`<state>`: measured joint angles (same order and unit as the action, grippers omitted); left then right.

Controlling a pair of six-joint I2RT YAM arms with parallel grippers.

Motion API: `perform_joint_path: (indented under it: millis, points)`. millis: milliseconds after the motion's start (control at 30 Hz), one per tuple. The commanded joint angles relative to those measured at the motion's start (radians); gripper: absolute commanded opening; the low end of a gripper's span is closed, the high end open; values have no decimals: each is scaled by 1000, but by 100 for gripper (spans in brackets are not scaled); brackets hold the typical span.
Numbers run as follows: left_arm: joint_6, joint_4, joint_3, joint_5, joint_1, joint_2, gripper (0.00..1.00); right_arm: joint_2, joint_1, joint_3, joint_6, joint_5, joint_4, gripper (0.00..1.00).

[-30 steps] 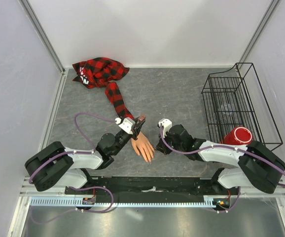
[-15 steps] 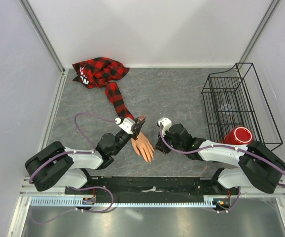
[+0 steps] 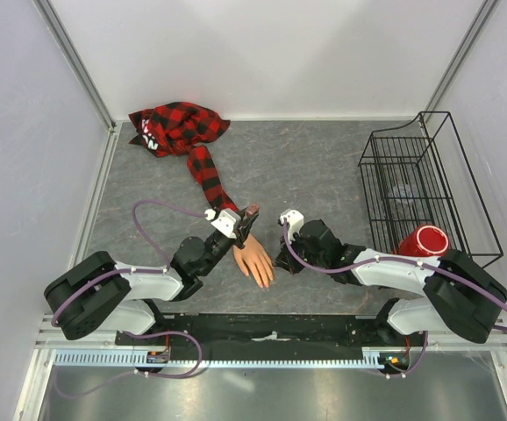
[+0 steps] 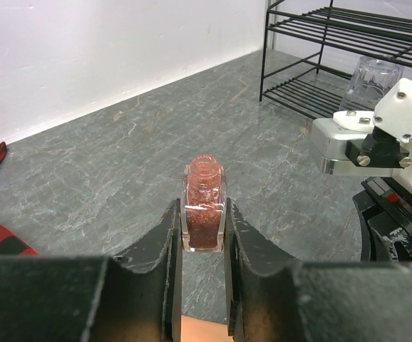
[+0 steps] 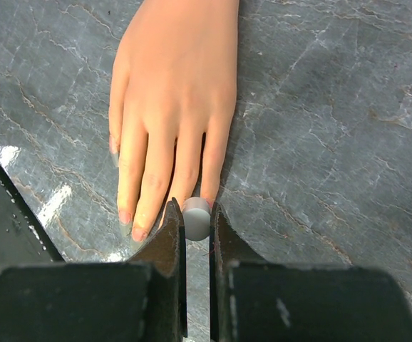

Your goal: Paint the nails

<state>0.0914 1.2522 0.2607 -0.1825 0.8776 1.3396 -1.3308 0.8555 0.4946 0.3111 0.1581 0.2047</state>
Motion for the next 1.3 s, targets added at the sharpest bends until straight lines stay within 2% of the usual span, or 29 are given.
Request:
perform_joint_path:
  millis: [0,933,1267]
  points:
    - [44,87,12,-25,6,3,2,-1,13,-1,3,21,25,0]
    - [44,78,18,-23,6,9,2,22,16,-18,5,-31,-5,0]
    - [45,69,26,-20,6,12,2,10,16,24,-6,-35,15,0]
